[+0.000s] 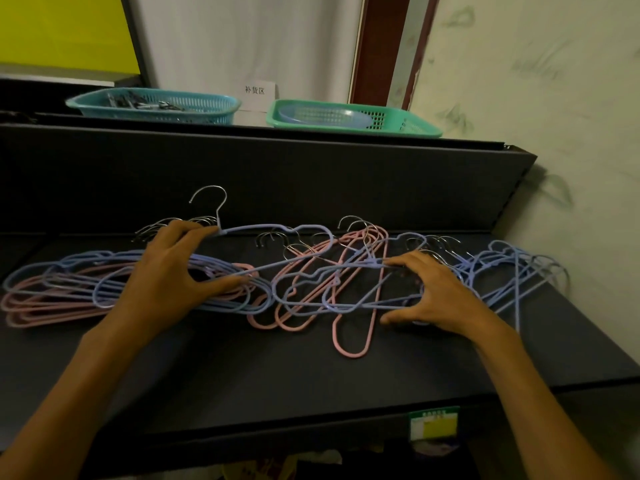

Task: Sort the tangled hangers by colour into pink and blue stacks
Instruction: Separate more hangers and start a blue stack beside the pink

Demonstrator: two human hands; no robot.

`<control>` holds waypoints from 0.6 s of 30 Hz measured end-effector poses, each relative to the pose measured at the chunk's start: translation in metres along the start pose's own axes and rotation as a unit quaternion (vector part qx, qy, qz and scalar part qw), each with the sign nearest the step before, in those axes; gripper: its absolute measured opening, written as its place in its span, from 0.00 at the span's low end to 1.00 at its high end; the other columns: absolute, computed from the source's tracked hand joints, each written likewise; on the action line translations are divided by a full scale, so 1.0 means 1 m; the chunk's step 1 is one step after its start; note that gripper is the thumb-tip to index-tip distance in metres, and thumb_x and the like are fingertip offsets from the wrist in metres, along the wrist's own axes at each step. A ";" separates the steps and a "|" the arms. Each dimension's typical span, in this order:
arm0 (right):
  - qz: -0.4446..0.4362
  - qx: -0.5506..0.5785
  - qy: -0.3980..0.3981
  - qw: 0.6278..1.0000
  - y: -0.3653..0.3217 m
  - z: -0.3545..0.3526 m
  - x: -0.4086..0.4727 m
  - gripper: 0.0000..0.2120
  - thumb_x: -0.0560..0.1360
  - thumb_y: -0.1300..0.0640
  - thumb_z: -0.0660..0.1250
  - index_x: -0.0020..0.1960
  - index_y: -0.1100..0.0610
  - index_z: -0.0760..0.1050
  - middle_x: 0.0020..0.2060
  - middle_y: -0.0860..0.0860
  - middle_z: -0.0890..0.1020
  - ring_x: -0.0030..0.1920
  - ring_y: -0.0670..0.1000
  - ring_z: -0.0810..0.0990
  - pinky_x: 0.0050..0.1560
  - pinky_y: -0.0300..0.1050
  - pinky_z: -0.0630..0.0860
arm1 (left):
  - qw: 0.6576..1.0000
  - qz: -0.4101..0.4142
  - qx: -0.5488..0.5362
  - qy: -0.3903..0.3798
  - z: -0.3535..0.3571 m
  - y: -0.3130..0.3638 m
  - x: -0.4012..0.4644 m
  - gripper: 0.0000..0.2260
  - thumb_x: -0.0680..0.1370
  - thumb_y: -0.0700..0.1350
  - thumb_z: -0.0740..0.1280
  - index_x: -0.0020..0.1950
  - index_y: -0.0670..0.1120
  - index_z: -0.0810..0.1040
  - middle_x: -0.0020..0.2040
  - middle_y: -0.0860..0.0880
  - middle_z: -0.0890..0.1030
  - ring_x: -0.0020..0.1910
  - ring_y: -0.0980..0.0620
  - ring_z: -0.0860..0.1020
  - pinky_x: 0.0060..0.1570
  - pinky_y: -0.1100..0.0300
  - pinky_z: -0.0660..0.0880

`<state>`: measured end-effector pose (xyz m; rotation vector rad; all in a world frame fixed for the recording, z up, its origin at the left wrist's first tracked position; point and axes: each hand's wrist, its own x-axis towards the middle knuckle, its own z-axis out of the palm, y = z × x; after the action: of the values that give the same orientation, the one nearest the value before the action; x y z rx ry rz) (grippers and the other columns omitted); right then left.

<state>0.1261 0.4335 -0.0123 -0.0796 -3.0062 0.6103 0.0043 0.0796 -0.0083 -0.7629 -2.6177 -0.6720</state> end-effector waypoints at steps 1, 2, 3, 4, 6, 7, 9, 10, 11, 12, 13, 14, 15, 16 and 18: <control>0.006 0.000 -0.010 1.000 0.000 0.001 -0.002 0.43 0.58 0.36 0.76 0.69 0.43 0.62 0.67 0.44 0.64 0.66 0.46 0.64 0.67 0.51 0.66 | 1.000 -0.002 0.000 0.000 0.000 0.001 -0.001 0.39 0.62 0.63 0.68 0.69 0.46 0.68 0.64 0.44 0.69 0.61 0.45 0.68 0.57 0.50 0.69; 0.009 -0.002 -0.016 1.000 -0.001 0.003 -0.004 0.44 0.58 0.36 0.75 0.69 0.43 0.62 0.68 0.44 0.64 0.67 0.46 0.63 0.68 0.51 0.65 | 1.000 -0.006 -0.001 -0.001 0.000 0.002 -0.001 0.39 0.63 0.62 0.70 0.69 0.46 0.68 0.64 0.44 0.68 0.62 0.45 0.68 0.57 0.50 0.68; 0.008 -0.004 -0.016 1.000 -0.002 0.005 -0.005 0.44 0.59 0.35 0.75 0.70 0.43 0.61 0.69 0.44 0.63 0.68 0.47 0.63 0.68 0.50 0.64 | 1.000 -0.007 -0.002 -0.001 0.000 0.004 -0.002 0.38 0.63 0.61 0.71 0.69 0.47 0.68 0.65 0.44 0.68 0.62 0.45 0.68 0.58 0.50 0.68; 0.005 -0.006 -0.010 1.000 -0.003 0.007 -0.006 0.44 0.59 0.35 0.74 0.70 0.44 0.61 0.69 0.44 0.63 0.68 0.47 0.63 0.68 0.49 0.64 | 1.000 -0.008 -0.002 -0.001 0.001 0.006 -0.004 0.38 0.63 0.60 0.72 0.70 0.47 0.67 0.65 0.44 0.68 0.62 0.45 0.67 0.58 0.49 0.68; -0.008 -0.016 0.011 1.000 -0.004 0.010 -0.010 0.43 0.60 0.35 0.74 0.70 0.44 0.61 0.69 0.44 0.63 0.68 0.47 0.63 0.67 0.47 0.63 | 1.000 -0.013 -0.002 -0.004 -0.001 0.008 -0.006 0.38 0.63 0.61 0.71 0.70 0.47 0.67 0.65 0.44 0.68 0.63 0.45 0.67 0.58 0.49 0.68; -0.014 -0.020 0.023 0.999 -0.004 0.010 -0.012 0.42 0.61 0.35 0.74 0.70 0.44 0.61 0.69 0.44 0.63 0.68 0.46 0.62 0.66 0.46 0.63 | 1.000 -0.016 -0.004 -0.006 -0.003 0.009 -0.008 0.39 0.63 0.63 0.69 0.70 0.47 0.67 0.66 0.44 0.67 0.63 0.45 0.67 0.59 0.49 0.68; -0.024 -0.010 0.033 0.999 -0.004 0.011 -0.015 0.41 0.62 0.36 0.74 0.69 0.44 0.62 0.68 0.44 0.64 0.67 0.44 0.63 0.67 0.45 0.63 | 1.000 -0.017 -0.009 -0.004 -0.007 0.011 -0.012 0.40 0.61 0.64 0.66 0.69 0.46 0.68 0.66 0.43 0.68 0.63 0.43 0.68 0.59 0.48 0.68; -0.026 0.001 0.026 0.999 -0.004 0.011 -0.016 0.40 0.62 0.37 0.74 0.69 0.43 0.62 0.67 0.44 0.64 0.66 0.43 0.64 0.67 0.46 0.64 | 1.000 -0.016 -0.011 -0.001 -0.008 0.012 -0.014 0.40 0.61 0.64 0.66 0.69 0.46 0.68 0.65 0.42 0.68 0.62 0.43 0.68 0.58 0.47 0.68; -0.025 0.011 0.016 1.000 -0.004 0.012 -0.017 0.39 0.62 0.37 0.74 0.68 0.43 0.63 0.66 0.43 0.65 0.65 0.43 0.64 0.67 0.47 0.65 | 1.000 -0.016 -0.011 0.000 -0.009 0.012 -0.016 0.40 0.61 0.63 0.67 0.69 0.45 0.68 0.65 0.42 0.68 0.62 0.42 0.68 0.58 0.47 0.69; -0.023 0.020 0.008 0.999 -0.004 0.012 -0.017 0.38 0.61 0.37 0.74 0.67 0.42 0.64 0.66 0.43 0.66 0.64 0.42 0.65 0.67 0.48 0.67 | 1.000 -0.016 -0.010 0.001 -0.010 0.013 -0.018 0.39 0.62 0.62 0.68 0.69 0.45 0.68 0.65 0.42 0.68 0.62 0.42 0.68 0.58 0.47 0.69; -0.022 0.028 0.007 0.999 -0.003 0.013 -0.018 0.38 0.61 0.36 0.74 0.67 0.42 0.65 0.65 0.43 0.67 0.64 0.43 0.66 0.67 0.49 0.68 | 1.000 -0.015 -0.008 0.003 -0.011 0.013 -0.020 0.39 0.62 0.62 0.69 0.69 0.45 0.68 0.64 0.42 0.68 0.62 0.42 0.68 0.58 0.46 0.69; -0.021 0.032 0.012 0.999 -0.002 0.013 -0.019 0.38 0.61 0.35 0.73 0.67 0.42 0.65 0.65 0.43 0.67 0.64 0.43 0.67 0.67 0.50 0.68 | 1.000 -0.013 -0.006 0.006 -0.012 0.013 -0.022 0.39 0.62 0.62 0.69 0.69 0.45 0.68 0.64 0.42 0.69 0.61 0.42 0.69 0.57 0.46 0.69; -0.018 0.030 0.018 0.999 -0.002 0.013 -0.019 0.39 0.60 0.34 0.73 0.67 0.42 0.65 0.66 0.43 0.67 0.65 0.45 0.67 0.67 0.51 0.68 | 1.000 -0.010 -0.004 0.010 -0.012 0.013 -0.023 0.39 0.61 0.62 0.68 0.68 0.45 0.69 0.63 0.42 0.69 0.61 0.42 0.69 0.57 0.46 0.70; -0.015 0.022 0.022 0.999 -0.002 0.013 -0.020 0.39 0.61 0.34 0.73 0.68 0.42 0.64 0.67 0.44 0.67 0.67 0.46 0.66 0.68 0.53 0.67 | 1.000 -0.009 -0.004 0.012 -0.013 0.013 -0.025 0.39 0.61 0.62 0.68 0.68 0.45 0.69 0.63 0.41 0.69 0.60 0.42 0.69 0.56 0.46 0.70; -0.010 -0.001 0.020 1.000 -0.002 0.012 -0.021 0.40 0.62 0.35 0.72 0.69 0.41 0.61 0.70 0.46 0.65 0.69 0.48 0.63 0.70 0.53 0.64 | 1.000 -0.011 -0.005 0.014 -0.014 0.015 -0.029 0.40 0.61 0.62 0.68 0.68 0.45 0.69 0.63 0.41 0.69 0.60 0.41 0.69 0.56 0.46 0.70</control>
<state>0.1463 0.4255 -0.0233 -0.0606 -2.9649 0.5975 0.0386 0.0716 -0.0036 -0.7231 -2.6038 -0.6974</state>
